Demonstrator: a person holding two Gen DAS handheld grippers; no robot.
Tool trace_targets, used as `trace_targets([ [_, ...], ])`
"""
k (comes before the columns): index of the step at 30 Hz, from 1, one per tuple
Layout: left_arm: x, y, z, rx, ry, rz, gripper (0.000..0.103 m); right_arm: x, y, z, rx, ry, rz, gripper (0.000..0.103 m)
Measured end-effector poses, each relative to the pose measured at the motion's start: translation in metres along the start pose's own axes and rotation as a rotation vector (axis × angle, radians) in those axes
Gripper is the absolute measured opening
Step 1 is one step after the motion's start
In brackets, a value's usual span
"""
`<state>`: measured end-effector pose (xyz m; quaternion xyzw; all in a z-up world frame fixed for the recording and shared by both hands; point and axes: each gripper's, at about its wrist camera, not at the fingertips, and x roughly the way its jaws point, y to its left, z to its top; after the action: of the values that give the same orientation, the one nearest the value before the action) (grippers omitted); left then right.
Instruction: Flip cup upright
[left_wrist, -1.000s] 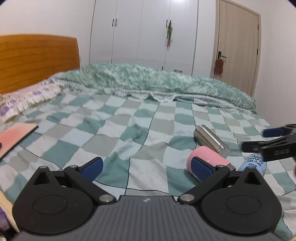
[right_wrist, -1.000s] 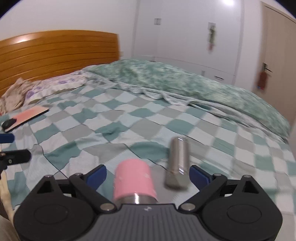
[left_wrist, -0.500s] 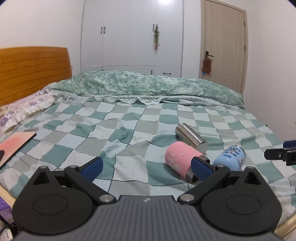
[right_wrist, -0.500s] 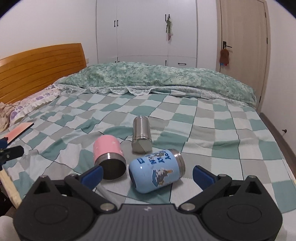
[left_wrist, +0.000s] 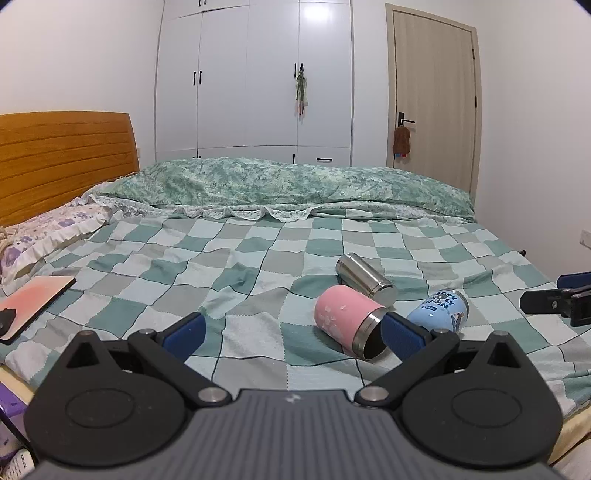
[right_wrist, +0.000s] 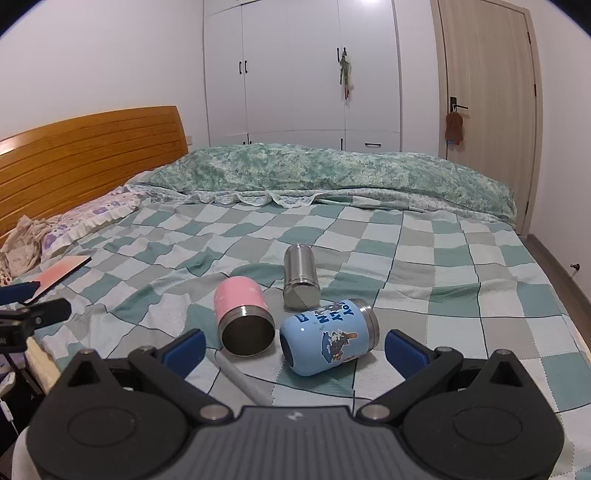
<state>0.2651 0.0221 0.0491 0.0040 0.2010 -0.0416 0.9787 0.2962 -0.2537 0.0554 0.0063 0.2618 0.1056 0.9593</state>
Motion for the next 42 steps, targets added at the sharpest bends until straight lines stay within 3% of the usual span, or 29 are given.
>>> trace_targets([
  [5,0.008,0.004,-0.008,-0.009,0.009,-0.003,0.103,0.011,0.001,0.000,-0.006,0.002,0.008,0.103],
  [9,0.029,0.004,-0.016,0.000,0.044,-0.006,0.103,0.034,0.008,0.000,-0.026,0.020,0.068,0.103],
  [20,0.127,0.019,-0.014,-0.016,0.154,-0.008,0.103,0.173,0.046,0.014,-0.151,0.123,0.157,0.103],
  [25,0.169,0.029,-0.004,-0.040,0.193,-0.006,0.103,0.234,0.065,0.018,-0.274,0.196,0.139,0.103],
  [30,0.197,0.032,0.004,-0.055,0.201,-0.044,0.103,0.278,0.073,0.009,-0.314,0.320,0.159,0.089],
  [32,0.206,0.029,0.005,-0.043,0.198,-0.056,0.103,0.287,0.068,0.003,-0.290,0.341,0.184,0.084],
  [36,0.221,0.024,0.008,-0.035,0.198,-0.065,0.103,0.284,0.057,0.004,-0.233,0.308,0.221,0.084],
  [39,0.229,0.023,0.013,-0.059,0.196,-0.107,0.103,0.270,0.056,0.011,-0.242,0.306,0.299,0.084],
  [42,0.240,0.020,0.019,-0.079,0.192,-0.165,0.103,0.256,0.058,0.019,-0.291,0.366,0.389,0.084],
])
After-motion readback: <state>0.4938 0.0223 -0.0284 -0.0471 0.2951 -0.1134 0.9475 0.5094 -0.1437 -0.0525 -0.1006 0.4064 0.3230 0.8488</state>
